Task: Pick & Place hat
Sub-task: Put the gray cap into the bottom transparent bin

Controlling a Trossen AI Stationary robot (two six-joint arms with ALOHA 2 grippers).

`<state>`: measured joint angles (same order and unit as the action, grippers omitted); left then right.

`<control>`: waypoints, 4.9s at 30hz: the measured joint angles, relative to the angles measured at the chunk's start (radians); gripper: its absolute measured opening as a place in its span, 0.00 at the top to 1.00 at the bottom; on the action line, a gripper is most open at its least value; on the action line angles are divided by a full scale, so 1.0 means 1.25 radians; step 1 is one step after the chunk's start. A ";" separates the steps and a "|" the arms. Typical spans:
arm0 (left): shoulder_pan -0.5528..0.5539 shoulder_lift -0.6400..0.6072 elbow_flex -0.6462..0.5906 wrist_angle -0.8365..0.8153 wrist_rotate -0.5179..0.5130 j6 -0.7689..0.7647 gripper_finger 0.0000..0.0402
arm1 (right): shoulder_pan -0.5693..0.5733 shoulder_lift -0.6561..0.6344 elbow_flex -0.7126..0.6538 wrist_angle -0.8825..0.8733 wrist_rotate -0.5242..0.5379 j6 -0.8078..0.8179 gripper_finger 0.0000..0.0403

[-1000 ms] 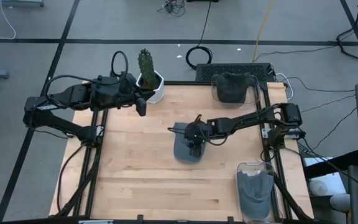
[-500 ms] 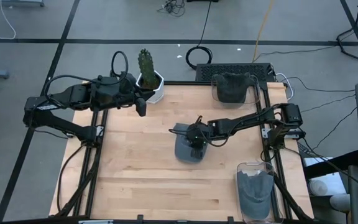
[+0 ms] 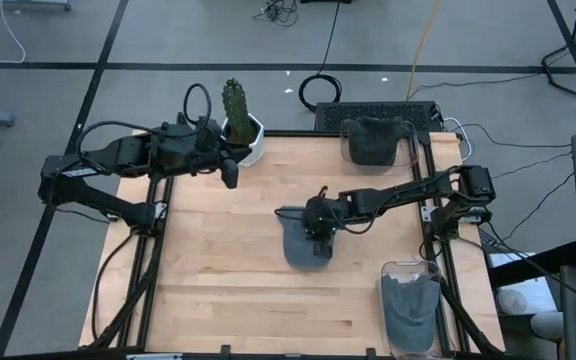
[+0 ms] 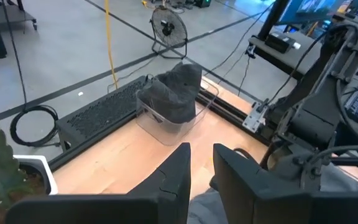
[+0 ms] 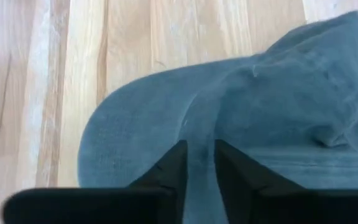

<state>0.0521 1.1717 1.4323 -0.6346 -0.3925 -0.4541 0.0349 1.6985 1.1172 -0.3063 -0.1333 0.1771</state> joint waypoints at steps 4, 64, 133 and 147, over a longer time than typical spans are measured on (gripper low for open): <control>0.000 0.007 0.000 0.004 0.004 0.000 0.81 | 0.000 0.000 0.000 0.015 0.004 -0.002 0.71; -0.001 0.037 0.000 0.014 0.050 -0.006 0.81 | 0.000 0.013 0.000 -0.078 -0.061 0.085 0.69; -0.024 0.078 0.002 0.052 -0.015 -0.207 0.81 | -0.005 -0.060 -0.139 0.008 -0.084 0.071 0.82; -0.024 0.146 0.002 0.173 0.222 -0.110 0.81 | -0.005 -0.060 -0.139 0.059 -0.082 0.110 0.71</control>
<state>0.0219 1.3536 1.4345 -0.4188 -0.1146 -0.5913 0.0280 1.6238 0.9428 -0.2328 -0.2364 0.3149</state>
